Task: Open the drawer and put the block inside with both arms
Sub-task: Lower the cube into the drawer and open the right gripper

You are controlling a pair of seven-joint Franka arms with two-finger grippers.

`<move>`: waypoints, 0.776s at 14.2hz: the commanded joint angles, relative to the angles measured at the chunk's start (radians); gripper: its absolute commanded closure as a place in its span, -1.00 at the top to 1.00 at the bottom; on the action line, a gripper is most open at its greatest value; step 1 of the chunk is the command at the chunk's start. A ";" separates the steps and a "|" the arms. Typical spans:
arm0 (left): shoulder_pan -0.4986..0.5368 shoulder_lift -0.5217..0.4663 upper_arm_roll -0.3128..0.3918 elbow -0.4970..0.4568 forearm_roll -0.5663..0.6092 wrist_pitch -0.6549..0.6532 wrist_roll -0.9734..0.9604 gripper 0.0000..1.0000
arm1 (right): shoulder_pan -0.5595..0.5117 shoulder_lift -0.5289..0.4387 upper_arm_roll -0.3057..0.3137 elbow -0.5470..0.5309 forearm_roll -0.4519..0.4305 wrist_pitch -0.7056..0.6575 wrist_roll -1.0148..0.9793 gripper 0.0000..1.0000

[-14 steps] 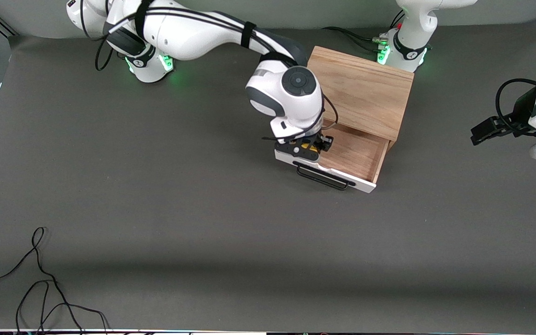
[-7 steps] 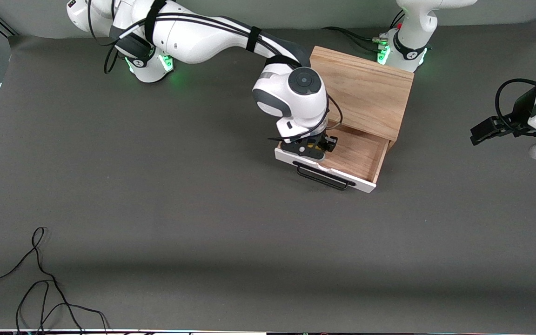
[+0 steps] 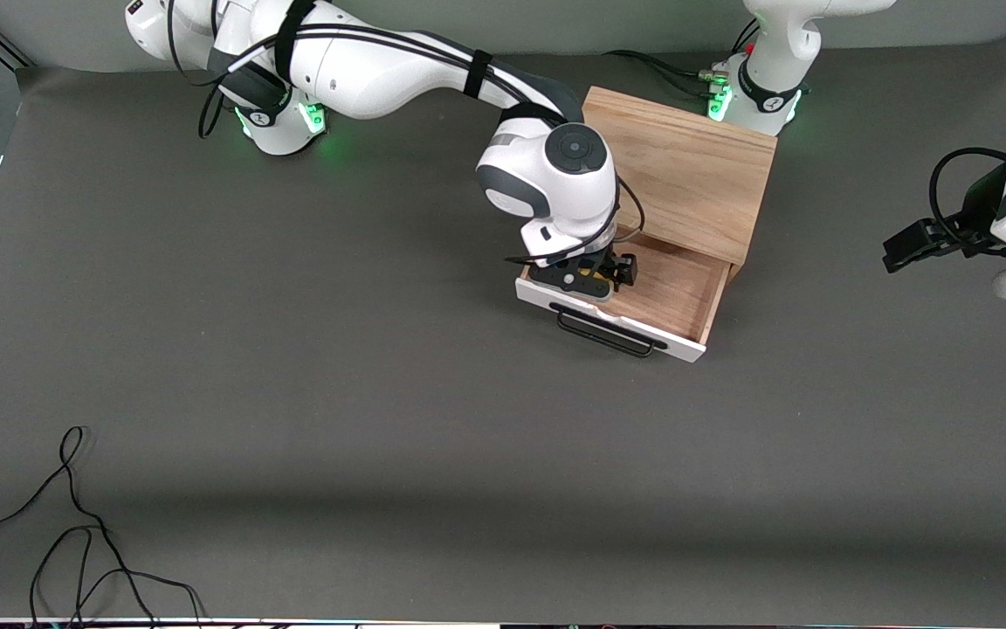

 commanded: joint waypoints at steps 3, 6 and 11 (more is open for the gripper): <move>-0.001 -0.007 -0.005 -0.004 0.014 0.022 -0.002 0.99 | -0.063 -0.072 0.009 0.035 -0.020 -0.088 0.007 1.00; 0.002 -0.007 -0.003 -0.004 0.014 0.026 -0.002 0.99 | -0.146 -0.144 0.014 0.003 -0.008 -0.168 -0.105 1.00; 0.000 -0.005 -0.005 -0.003 0.016 0.025 -0.002 0.99 | -0.365 -0.345 0.020 -0.133 0.185 -0.237 -0.330 1.00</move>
